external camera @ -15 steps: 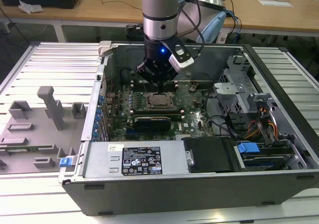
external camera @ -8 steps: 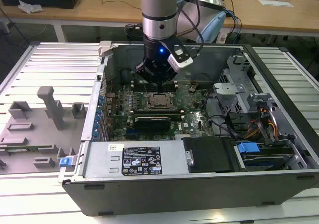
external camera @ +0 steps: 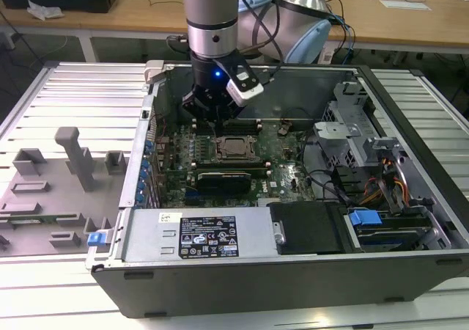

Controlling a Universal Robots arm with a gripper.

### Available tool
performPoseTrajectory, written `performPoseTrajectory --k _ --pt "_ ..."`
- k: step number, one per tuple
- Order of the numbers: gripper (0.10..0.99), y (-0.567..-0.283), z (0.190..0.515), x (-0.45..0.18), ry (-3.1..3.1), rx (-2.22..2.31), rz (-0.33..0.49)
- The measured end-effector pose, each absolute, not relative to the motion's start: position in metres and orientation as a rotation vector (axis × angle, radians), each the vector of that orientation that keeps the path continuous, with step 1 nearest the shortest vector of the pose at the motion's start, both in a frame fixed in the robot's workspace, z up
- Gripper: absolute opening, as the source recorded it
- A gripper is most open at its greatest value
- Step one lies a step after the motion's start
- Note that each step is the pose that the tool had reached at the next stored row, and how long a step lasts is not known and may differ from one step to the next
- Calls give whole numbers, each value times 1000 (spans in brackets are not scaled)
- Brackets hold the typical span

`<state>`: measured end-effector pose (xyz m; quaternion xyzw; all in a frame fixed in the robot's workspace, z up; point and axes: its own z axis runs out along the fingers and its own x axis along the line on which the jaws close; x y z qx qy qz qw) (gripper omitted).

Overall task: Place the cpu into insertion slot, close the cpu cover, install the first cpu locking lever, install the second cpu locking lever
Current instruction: 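Install the first cpu locking lever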

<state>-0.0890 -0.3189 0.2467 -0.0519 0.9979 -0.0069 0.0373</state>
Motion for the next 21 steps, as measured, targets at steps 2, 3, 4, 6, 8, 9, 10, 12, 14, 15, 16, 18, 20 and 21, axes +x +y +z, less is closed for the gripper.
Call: performPoseTrajectory --k 2,3,4,6,8,9,10,12,14,15,16,18,20,21 --pt "106 -319 248 -89 3063 -159 -21" --pt "106 -319 249 -89 3063 -159 -21" --pt "106 -319 250 -89 3063 -159 -21" --pt "106 -319 253 -89 3063 -159 -21" --pt "106 -319 253 -89 3064 -159 -21" --pt "106 -319 253 -89 3071 -159 -20" --pt "106 -319 253 -89 3090 -160 -16" --pt "106 -319 253 -89 3118 -162 -9" --pt "106 -319 253 -89 3123 -162 -9" --pt "106 -319 253 -91 3120 -162 -7" --pt "106 -319 253 -93 3116 -162 -1" --pt "106 -319 253 -99 3105 -161 12" --pt "106 -319 253 -103 3094 -160 29" --pt "106 -319 253 -105 3090 -160 38"
